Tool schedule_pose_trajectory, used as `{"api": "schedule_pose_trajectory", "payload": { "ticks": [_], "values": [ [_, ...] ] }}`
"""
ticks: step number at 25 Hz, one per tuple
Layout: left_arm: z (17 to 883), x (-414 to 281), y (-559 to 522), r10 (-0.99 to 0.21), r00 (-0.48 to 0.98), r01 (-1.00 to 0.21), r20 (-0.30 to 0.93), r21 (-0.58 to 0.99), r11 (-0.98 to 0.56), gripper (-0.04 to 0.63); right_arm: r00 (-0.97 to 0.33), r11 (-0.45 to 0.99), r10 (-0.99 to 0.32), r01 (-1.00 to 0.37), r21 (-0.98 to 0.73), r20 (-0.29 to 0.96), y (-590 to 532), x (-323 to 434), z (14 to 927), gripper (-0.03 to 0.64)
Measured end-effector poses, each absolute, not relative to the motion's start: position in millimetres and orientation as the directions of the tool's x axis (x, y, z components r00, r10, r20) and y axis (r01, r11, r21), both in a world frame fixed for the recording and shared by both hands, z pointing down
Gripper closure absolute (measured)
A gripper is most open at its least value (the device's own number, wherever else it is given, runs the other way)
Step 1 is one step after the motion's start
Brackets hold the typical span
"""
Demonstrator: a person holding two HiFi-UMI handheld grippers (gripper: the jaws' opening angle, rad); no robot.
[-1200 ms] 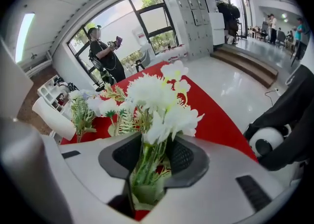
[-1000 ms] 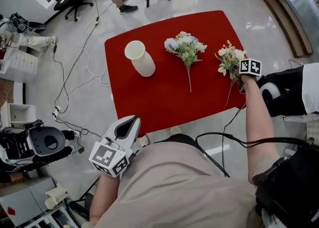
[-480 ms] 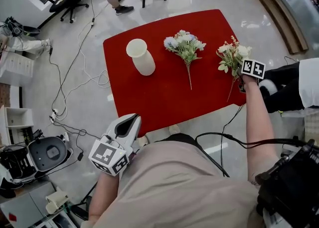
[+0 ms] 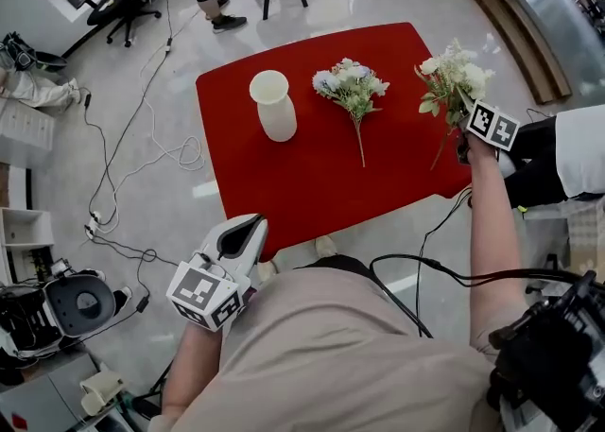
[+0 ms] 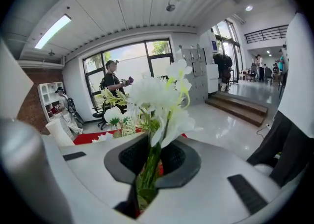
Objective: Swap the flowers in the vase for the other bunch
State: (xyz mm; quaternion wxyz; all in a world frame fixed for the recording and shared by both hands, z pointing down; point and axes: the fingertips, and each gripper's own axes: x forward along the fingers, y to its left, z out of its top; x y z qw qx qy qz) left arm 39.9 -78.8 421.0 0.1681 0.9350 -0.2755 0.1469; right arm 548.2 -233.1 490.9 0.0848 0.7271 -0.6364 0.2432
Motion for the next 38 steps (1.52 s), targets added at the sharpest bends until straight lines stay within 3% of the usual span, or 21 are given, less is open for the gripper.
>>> {"api": "schedule_pose_trajectory", "payload": {
  "ticks": [19,38],
  "values": [
    [406,-35,-75,-0.490,0.812,-0.569,0.316,0.248,-0.784,0.586,-0.105,0.085,-0.982,-0.988,-0.129,0.155,-281,376,300,0.566],
    [417,-60,-59,-0.590,0.755,-0.652,0.286,0.228,-0.724,0.586,-0.292,0.302,-0.951,-0.948,-0.099,-0.105,-307,255,219,0.566]
  ]
}}
